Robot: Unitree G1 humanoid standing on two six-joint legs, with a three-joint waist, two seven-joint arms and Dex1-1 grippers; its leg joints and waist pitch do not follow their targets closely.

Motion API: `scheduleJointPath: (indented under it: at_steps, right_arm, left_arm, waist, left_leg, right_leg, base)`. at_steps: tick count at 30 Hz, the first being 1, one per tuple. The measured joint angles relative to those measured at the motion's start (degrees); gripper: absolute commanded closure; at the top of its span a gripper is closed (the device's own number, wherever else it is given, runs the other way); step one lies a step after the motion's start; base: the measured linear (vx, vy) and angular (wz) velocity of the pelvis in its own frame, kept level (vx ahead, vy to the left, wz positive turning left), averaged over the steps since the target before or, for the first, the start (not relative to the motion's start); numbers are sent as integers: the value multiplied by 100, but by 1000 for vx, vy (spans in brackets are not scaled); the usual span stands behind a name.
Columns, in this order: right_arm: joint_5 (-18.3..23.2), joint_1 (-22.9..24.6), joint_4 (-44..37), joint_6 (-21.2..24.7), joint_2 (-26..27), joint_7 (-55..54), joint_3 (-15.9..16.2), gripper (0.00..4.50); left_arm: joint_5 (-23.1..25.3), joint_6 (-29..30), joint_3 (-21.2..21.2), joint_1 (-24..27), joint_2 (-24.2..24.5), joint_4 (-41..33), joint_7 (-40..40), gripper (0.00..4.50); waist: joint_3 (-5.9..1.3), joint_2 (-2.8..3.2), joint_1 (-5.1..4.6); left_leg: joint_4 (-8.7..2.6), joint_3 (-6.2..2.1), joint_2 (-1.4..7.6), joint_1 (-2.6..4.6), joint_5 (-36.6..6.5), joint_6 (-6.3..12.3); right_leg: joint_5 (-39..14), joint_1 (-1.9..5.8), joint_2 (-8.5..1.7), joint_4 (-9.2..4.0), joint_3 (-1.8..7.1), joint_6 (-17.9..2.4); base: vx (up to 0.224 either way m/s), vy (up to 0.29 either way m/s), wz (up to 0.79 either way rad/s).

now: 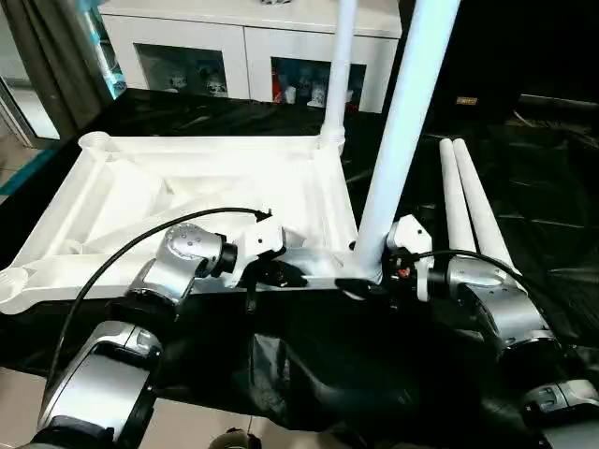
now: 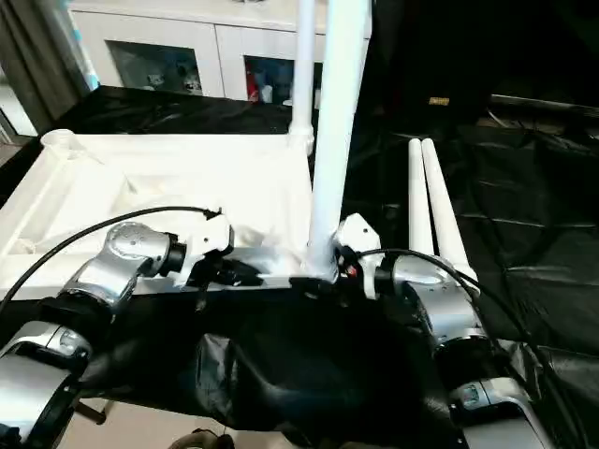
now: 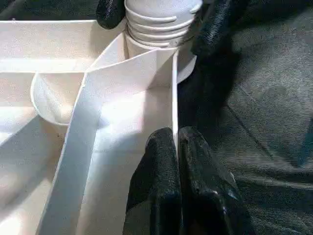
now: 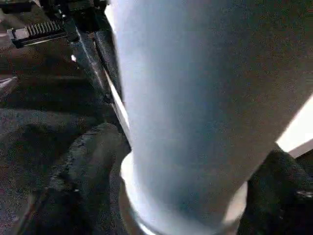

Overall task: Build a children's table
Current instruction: Rotate leg to tighten

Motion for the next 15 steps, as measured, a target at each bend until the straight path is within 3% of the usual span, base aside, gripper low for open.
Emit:
scheduleJointPath:
  at_steps: [7, 15]
  right_arm:
    - [65, 5, -21, 128, -4, 29, -18, 166]
    - [39, 116, -51, 188, 258, -566, -197, 173]
  left_arm:
    - [-15, 69, 0, 21, 16, -62, -63, 450]
    - [6, 191, 9, 13, -58, -35, 260, 450]
  waist:
    - [0, 0, 9]
    - [-2, -2, -25]
  left_leg:
    - [0, 0, 0, 0, 0, 0]
    - [3, 0, 0, 6, 0, 0]
  right_leg:
    - [0, 0, 0, 0, 0, 0]
    - [1, 4, 0, 1, 2, -2]
  base:
    - [0, 0, 0]
    - [0, 0, 0]
